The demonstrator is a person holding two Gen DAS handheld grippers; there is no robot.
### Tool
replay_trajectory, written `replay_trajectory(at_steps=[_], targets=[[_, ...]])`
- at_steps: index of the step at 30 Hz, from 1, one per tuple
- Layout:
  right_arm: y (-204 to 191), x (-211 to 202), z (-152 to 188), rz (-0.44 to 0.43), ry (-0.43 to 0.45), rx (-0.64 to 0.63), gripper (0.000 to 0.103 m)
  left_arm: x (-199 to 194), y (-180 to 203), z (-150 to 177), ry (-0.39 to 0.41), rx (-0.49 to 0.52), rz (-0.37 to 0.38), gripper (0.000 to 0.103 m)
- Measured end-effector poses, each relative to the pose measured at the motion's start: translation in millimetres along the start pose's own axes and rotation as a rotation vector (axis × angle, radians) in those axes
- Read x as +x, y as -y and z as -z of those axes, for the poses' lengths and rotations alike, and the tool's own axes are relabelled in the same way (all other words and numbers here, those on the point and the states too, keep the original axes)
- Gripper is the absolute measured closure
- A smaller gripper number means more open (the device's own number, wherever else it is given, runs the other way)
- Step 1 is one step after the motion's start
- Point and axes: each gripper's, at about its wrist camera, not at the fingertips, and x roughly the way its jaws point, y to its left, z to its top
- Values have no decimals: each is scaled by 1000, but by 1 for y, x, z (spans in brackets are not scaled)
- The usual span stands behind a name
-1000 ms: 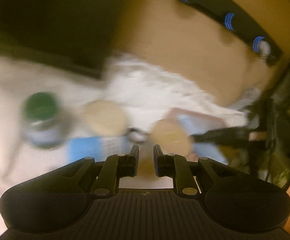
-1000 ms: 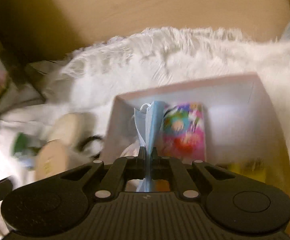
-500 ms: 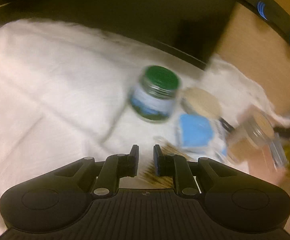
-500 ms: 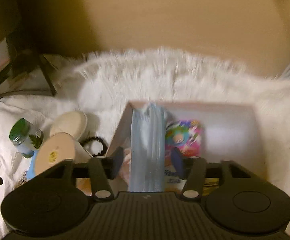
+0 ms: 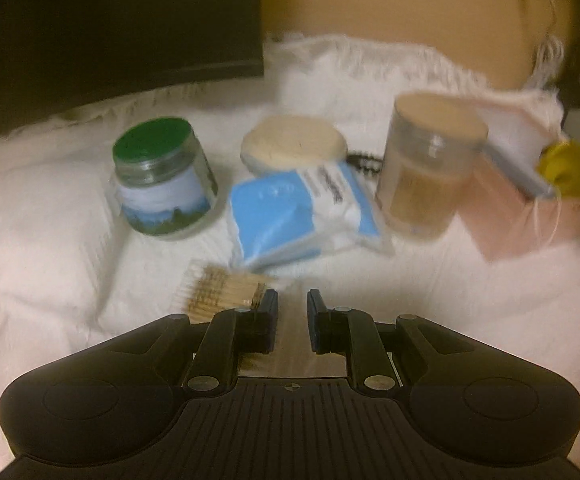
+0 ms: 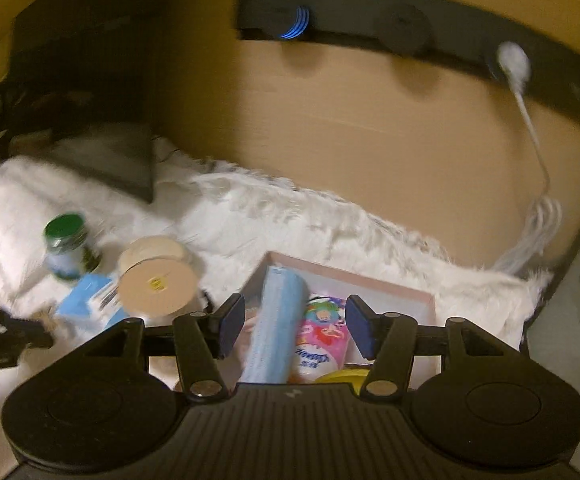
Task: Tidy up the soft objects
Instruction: 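Grasp the cotton swab pack with the left tool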
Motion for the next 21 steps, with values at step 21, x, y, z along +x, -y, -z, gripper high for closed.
replay_trajectory(at_steps=[21], targets=[[-194, 90, -46, -313, -187, -304, 47, -44, -97, 50, 47, -333, -19, 66]])
